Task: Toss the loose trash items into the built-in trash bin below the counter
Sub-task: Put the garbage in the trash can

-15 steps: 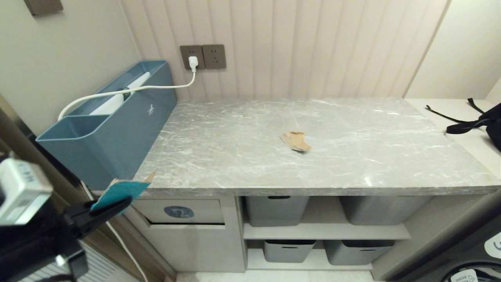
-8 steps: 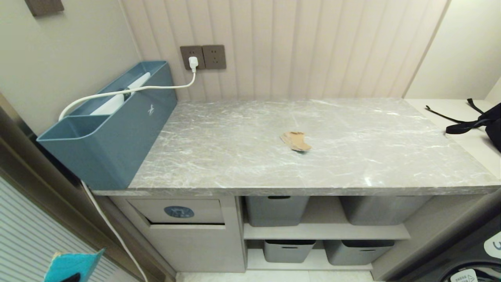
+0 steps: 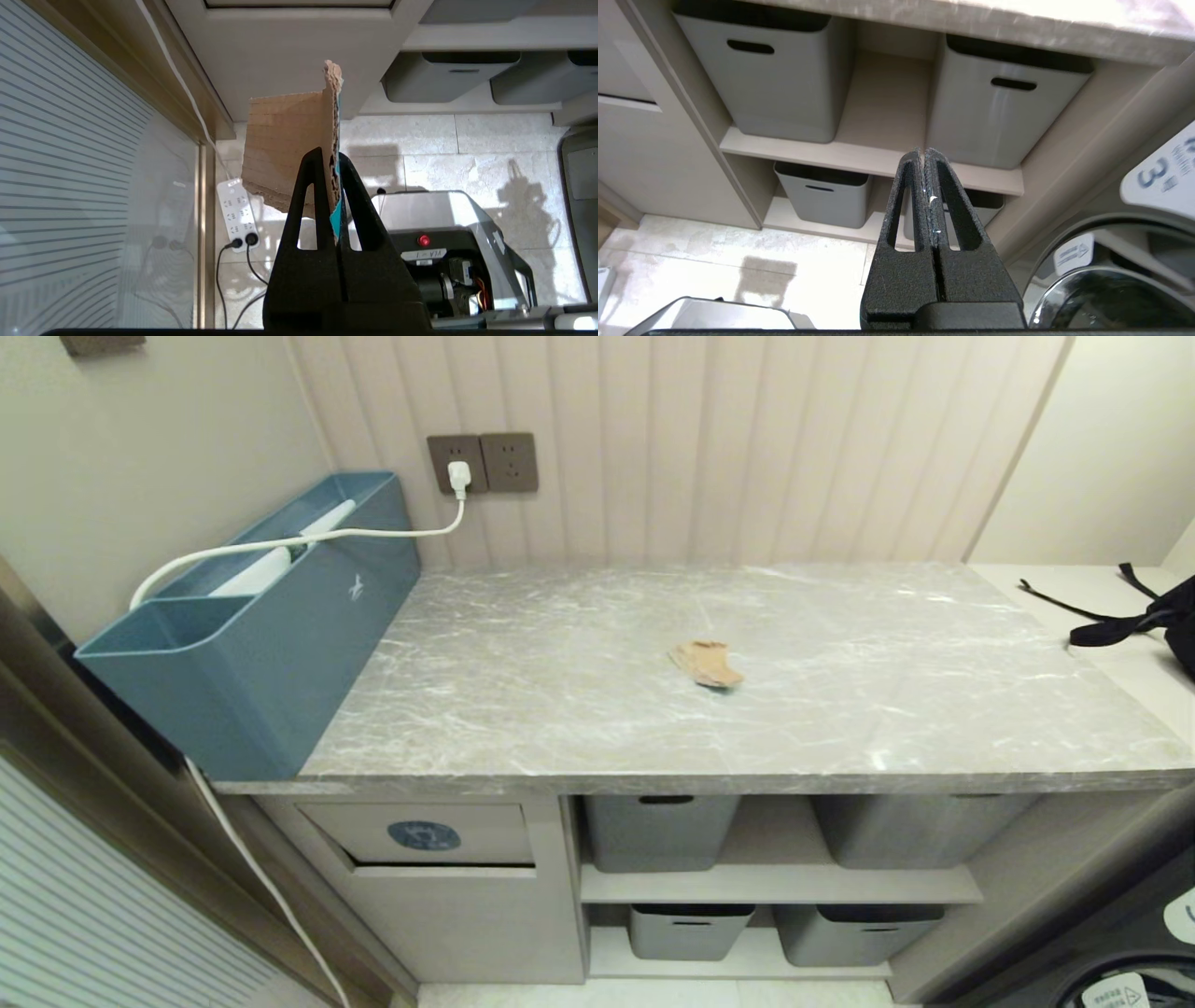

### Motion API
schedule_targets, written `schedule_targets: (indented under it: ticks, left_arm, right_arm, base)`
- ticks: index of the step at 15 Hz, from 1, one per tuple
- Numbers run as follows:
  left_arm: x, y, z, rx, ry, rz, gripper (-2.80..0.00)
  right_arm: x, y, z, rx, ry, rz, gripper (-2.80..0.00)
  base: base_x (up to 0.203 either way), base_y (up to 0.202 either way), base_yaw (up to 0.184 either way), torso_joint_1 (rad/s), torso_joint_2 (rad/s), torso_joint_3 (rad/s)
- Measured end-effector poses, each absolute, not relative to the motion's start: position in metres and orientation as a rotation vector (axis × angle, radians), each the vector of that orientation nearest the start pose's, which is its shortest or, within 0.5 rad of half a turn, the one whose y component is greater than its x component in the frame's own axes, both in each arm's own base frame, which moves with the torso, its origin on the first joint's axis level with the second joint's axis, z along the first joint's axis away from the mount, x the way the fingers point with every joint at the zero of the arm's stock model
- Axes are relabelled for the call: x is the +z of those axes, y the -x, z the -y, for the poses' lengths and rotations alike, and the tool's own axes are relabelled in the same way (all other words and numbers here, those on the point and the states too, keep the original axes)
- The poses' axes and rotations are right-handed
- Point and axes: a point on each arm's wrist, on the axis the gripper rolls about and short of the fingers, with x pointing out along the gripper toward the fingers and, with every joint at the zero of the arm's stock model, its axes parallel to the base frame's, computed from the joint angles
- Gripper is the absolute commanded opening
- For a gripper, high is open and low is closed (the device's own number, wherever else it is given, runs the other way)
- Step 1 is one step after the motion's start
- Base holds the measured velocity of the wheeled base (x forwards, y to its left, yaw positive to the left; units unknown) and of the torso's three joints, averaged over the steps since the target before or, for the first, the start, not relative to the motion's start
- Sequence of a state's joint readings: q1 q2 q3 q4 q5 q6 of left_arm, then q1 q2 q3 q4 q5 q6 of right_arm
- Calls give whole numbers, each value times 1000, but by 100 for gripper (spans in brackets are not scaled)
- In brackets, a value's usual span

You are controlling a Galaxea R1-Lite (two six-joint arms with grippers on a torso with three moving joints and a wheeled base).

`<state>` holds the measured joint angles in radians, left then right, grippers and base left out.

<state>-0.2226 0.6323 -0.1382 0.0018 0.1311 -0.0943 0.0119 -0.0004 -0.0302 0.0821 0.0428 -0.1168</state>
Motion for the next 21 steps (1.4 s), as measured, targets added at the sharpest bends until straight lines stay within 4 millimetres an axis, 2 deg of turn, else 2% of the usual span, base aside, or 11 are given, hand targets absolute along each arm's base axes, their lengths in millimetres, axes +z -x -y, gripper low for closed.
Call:
schedule_targets:
  ticks: [4,9,15,21]
  left_arm:
    - [100,-34,5,-95,5,-539,-280]
    - [98,-35,5,-67,-2,-555,-280]
    - [93,-36,3,71,83,-567,-280]
    - [98,-43,-1,188,131,-533,-280]
  right_arm:
    - [76,25,-1,58,113,-48,-280]
    - [75,25,-1,61,106,-50,-280]
    - [75,25,-1,56,82,-50,-280]
    - [75,25,-1,56,79,-49,-280]
  base:
    - [0,0,0,-248,553,298]
    - [0,0,0,-238,531,289]
    - [0,0,0,-213,501,286]
    - [0,0,0,-184,473,287]
